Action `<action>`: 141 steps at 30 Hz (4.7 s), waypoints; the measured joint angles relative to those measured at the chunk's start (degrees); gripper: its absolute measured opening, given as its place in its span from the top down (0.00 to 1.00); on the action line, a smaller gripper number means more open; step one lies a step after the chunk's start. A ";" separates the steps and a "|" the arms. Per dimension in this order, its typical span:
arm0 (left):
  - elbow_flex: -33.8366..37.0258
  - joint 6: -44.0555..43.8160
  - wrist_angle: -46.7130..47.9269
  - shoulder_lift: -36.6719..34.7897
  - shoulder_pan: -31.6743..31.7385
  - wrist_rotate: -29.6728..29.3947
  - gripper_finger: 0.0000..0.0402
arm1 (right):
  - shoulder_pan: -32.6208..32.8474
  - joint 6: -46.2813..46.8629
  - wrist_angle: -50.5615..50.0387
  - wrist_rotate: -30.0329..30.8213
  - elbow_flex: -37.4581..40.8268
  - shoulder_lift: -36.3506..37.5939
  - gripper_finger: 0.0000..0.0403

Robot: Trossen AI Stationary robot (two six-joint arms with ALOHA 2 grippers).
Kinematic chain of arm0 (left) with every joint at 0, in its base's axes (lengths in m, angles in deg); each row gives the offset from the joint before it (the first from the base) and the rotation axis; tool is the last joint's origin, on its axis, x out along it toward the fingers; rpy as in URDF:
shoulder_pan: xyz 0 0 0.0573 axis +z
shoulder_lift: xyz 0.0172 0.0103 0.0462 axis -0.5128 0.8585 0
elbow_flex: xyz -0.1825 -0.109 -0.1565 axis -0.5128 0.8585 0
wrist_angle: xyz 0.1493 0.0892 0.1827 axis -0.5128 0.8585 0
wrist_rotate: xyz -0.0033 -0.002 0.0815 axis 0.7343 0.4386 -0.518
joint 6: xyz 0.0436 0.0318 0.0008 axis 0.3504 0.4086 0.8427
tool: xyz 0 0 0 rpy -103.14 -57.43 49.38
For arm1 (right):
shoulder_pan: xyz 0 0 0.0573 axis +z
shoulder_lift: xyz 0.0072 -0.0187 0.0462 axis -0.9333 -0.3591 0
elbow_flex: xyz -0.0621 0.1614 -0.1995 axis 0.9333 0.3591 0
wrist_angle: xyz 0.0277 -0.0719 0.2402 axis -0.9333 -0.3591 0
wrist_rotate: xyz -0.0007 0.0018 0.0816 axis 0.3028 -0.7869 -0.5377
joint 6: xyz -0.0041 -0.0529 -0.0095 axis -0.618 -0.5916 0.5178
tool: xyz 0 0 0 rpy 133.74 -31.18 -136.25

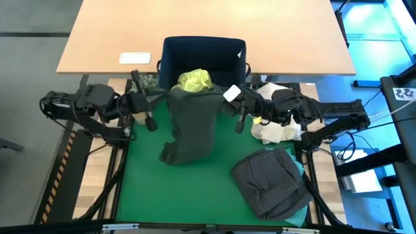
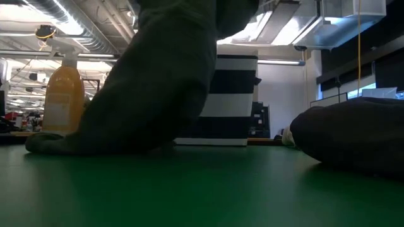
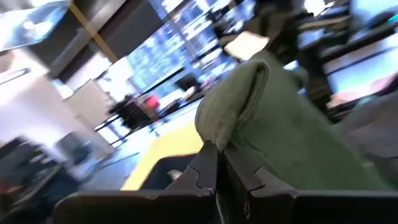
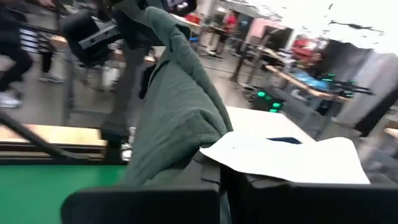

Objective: Fold laundry
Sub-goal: Fold the green polo shirt

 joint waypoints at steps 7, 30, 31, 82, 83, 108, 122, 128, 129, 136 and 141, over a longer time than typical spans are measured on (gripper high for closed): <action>0.00 -9.60 11.09 -0.51 -5.52 5.46 1.00 | 0.04 7.14 -9.05 -11.06 -0.12 -0.02 1.00; 12.11 -44.44 25.80 13.32 -25.17 5.32 1.00 | 13.08 14.88 3.92 -11.46 22.23 -2.67 1.00; 14.68 -46.70 23.66 13.33 -25.96 5.27 1.00 | 13.09 15.58 6.46 -12.14 24.36 -2.67 1.00; 30.29 -58.77 -12.98 22.44 -33.33 16.45 0.72 | 13.84 19.43 21.24 -23.59 34.81 -7.69 0.40; 30.29 -58.81 -12.97 22.44 -33.11 14.72 0.70 | 13.84 19.11 21.26 -23.07 34.81 -7.69 0.40; 30.23 -58.79 -12.99 22.46 -31.87 1.33 0.67 | 13.76 13.60 27.45 -24.94 28.22 -20.99 0.40; 30.18 -61.09 -9.38 22.46 -29.58 -9.19 0.67 | 11.82 7.64 14.34 -24.50 13.53 -33.96 0.40; 30.18 -59.06 -6.85 22.46 -26.58 -9.93 0.67 | 11.41 8.43 14.86 -23.73 12.89 -35.10 0.40; 30.18 -58.44 -6.74 22.46 -26.12 -9.71 0.67 | 11.47 9.06 14.84 -23.02 12.87 -35.21 0.40; 30.18 -53.75 -6.26 22.46 -23.47 -6.68 0.67 | 11.55 10.69 13.48 -21.79 12.89 -35.99 0.40; 30.18 -52.16 -6.25 22.46 -22.15 -3.89 0.67 | 11.54 12.27 12.95 -21.71 12.90 -36.91 0.40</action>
